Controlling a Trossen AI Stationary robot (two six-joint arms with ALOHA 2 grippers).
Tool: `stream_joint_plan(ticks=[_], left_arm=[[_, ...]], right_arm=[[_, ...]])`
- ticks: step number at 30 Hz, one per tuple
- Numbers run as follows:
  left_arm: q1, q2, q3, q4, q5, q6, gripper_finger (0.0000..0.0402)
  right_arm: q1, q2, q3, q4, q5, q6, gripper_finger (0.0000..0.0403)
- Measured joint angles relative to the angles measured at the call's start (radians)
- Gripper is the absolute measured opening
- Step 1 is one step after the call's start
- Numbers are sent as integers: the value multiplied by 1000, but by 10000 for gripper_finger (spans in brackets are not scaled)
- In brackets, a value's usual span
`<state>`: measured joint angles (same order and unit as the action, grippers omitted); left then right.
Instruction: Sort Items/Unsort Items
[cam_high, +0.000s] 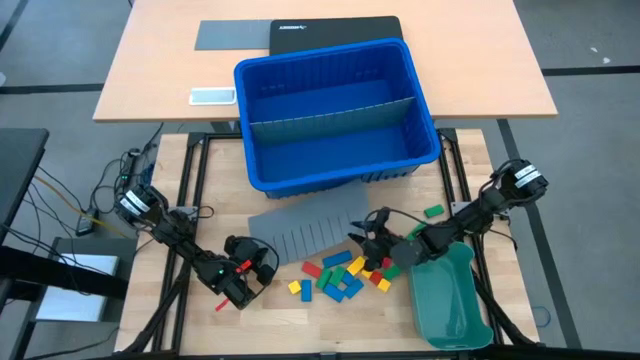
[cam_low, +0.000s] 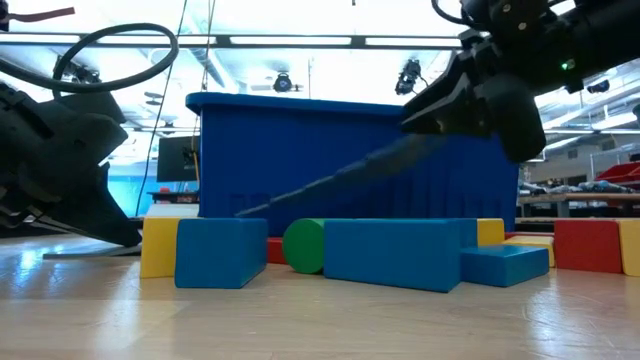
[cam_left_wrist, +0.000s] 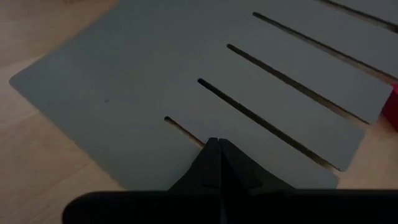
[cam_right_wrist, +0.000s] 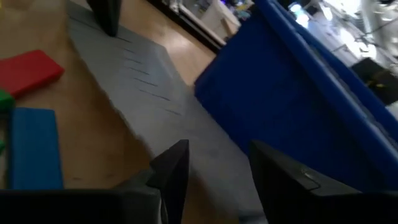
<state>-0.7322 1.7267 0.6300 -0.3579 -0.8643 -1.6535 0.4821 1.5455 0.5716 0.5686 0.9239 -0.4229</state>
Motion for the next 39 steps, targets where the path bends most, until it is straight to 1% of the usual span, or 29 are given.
stream_joint_plan(ticks=[3,5,9,11,12,14,17,21,23,25,27,29,35,39], left_arm=[[0,0,1,1,0,7,1],[0,0,10,-2,3,44,1],[0,1,35,0,23,128,1],[0,1,37,-2,25,132,1],[0,1,37,-2,27,131,1],[3,0,32,1,33,131,1],[8,-2,23,8,39,128,1],[19,-3,11,8,38,128,1],[23,-3,5,9,36,128,1],[24,-3,1,9,37,128,1],[24,-2,1,8,39,127,1],[24,-2,1,8,39,127,1],[24,-2,0,14,39,128,1],[25,-2,0,18,39,129,1]], right_arm=[[-21,0,0,1,-32,1,144],[-33,0,0,-9,-35,2,121],[-54,0,0,-51,-45,4,52],[-60,0,0,-66,-91,9,17],[-61,0,0,-69,-113,11,9],[-57,0,0,-75,-121,33,14],[-57,0,0,-124,-125,135,41],[-60,0,0,-290,-152,317,72],[-72,0,0,-389,-200,409,82],[-80,0,-1,-474,-271,473,88],[-80,0,-2,-516,-332,490,94],[-70,0,-2,-530,-349,482,102],[-53,0,-1,-549,-346,464,137],[-81,32,0,-558,-329,443,160]])
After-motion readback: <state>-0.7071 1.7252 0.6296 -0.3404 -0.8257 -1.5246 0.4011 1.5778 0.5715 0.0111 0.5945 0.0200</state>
